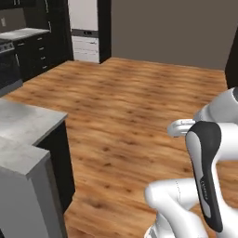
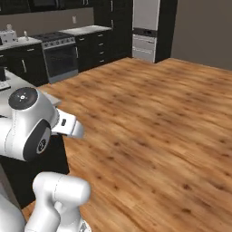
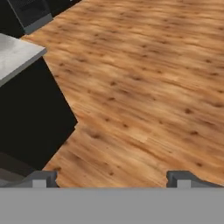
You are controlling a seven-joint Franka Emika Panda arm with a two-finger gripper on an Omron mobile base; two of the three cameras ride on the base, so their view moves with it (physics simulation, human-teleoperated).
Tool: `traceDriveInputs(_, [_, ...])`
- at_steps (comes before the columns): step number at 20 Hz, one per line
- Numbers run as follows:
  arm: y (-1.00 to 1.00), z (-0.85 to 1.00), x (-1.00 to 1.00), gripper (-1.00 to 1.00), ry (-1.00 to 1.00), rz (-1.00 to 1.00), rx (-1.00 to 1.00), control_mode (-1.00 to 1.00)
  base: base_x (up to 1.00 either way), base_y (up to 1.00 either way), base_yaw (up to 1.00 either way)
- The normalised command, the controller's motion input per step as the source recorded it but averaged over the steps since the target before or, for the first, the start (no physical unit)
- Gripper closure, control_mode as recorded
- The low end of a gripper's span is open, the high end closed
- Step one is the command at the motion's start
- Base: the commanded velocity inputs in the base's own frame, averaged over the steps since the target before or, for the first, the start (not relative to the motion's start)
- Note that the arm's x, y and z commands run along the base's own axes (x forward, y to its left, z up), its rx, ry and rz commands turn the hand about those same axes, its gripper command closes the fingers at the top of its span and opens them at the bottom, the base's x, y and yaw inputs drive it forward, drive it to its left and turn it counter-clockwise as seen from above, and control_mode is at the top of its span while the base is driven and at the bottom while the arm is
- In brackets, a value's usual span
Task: Place the drinks on the dining counter in a tight cluster.
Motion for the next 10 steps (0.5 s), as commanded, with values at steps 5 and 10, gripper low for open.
traceDriveInputs(5, [0.0,0.0,0.0,-1.0,0.0,0.0,0.0,1.0,1.0,-0.1,0.65])
traceDriveInputs(10, [0.0,0.0,0.0,-1.0,0.0,0.0,0.0,1.0,1.0,-0.36,0.53])
